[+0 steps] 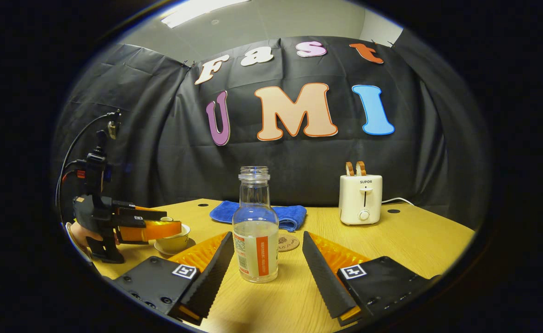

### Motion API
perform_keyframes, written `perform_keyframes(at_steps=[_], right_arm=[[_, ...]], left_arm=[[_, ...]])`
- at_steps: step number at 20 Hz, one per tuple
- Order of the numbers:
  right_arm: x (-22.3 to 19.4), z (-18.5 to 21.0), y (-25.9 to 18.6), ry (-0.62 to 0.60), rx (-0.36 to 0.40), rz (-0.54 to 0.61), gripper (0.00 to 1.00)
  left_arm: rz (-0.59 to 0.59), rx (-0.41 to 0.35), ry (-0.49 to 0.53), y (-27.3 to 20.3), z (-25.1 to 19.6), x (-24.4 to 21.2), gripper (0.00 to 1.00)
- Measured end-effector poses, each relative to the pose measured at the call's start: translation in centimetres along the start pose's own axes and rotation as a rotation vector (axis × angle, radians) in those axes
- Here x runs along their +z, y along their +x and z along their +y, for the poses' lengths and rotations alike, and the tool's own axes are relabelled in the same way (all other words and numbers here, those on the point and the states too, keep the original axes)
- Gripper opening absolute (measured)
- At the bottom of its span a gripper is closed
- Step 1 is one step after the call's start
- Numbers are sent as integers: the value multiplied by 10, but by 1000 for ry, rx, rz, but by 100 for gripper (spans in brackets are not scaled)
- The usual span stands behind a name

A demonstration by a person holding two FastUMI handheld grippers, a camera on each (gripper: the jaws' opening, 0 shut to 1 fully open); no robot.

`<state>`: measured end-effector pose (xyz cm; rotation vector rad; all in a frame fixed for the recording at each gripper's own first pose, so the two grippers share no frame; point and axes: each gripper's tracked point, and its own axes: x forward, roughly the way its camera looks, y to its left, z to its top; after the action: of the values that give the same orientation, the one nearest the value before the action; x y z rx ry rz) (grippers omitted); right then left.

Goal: Open the teacup lid with one hand, grasp the water bottle and pour water into the teacup with the other hand; after pouring, place the water bottle on the coaster and then close the teacup lid.

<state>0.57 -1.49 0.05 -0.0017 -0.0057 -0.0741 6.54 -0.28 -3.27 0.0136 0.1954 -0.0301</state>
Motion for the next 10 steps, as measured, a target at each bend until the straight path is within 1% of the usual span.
perform_keyframes(at_steps=[1,2,3,5,6,7,8,10], right_arm=[[0,0,0,0,0,0,96],[0,0,0,0,0,0,92],[0,0,0,0,0,0,92],[0,0,0,0,0,0,92],[0,0,0,0,0,0,96],[0,0,0,0,0,0,92],[0,0,0,0,0,0,92],[0,1,0,0,0,0,92]], left_arm=[[7,-7,3,1,-2,-2,87],[14,-6,7,2,-2,-2,85],[20,-5,10,3,-1,-3,80],[26,-1,16,2,-1,-2,78],[24,0,16,3,-1,-1,78],[24,0,15,3,-2,-3,77],[24,0,15,3,-1,-3,76],[27,1,16,4,-1,-4,76]])
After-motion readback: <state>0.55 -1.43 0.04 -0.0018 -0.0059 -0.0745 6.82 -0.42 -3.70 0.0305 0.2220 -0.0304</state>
